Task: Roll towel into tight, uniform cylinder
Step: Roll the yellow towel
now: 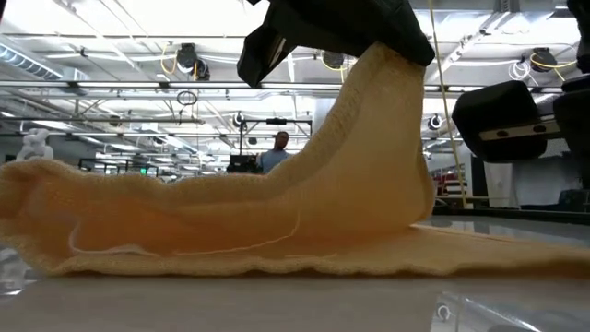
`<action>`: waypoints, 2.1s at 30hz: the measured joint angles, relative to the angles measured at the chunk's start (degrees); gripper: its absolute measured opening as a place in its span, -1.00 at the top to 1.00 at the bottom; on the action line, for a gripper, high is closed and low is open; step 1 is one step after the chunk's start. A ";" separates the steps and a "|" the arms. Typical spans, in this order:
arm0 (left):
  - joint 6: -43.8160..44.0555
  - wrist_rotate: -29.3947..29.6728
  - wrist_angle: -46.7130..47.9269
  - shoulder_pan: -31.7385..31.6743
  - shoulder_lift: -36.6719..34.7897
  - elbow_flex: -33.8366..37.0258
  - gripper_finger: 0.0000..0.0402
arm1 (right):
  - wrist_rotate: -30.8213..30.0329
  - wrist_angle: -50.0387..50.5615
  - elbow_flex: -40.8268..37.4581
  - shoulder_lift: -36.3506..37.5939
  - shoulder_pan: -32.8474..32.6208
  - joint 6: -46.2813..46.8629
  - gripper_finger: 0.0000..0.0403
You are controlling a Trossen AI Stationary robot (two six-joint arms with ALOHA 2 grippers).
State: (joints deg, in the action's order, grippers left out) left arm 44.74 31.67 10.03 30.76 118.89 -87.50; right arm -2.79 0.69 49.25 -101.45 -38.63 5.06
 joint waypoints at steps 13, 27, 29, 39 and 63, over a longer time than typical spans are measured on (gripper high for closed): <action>2.98 -2.72 -3.74 0.00 -0.02 -0.01 0.92 | -11.04 1.21 4.65 3.96 0.06 1.28 0.97; 7.44 -3.00 -1.36 0.53 -0.02 -0.02 0.92 | -17.04 3.16 8.35 3.96 0.06 -1.07 1.00; 7.40 -3.01 -1.34 0.72 -0.02 -0.02 0.92 | -17.12 4.88 9.36 3.96 0.06 -1.58 1.00; 5.49 -3.04 -1.85 1.74 -0.02 -0.02 0.92 | -18.57 5.68 10.27 3.96 0.06 -1.53 1.00; 4.36 -5.81 -1.34 1.51 -0.02 -0.02 0.34 | -22.44 5.78 10.27 4.23 0.04 -2.86 0.90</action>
State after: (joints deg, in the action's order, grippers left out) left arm 49.10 25.87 8.69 32.27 118.87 -87.53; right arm -25.23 6.47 59.53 -97.22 -38.59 2.20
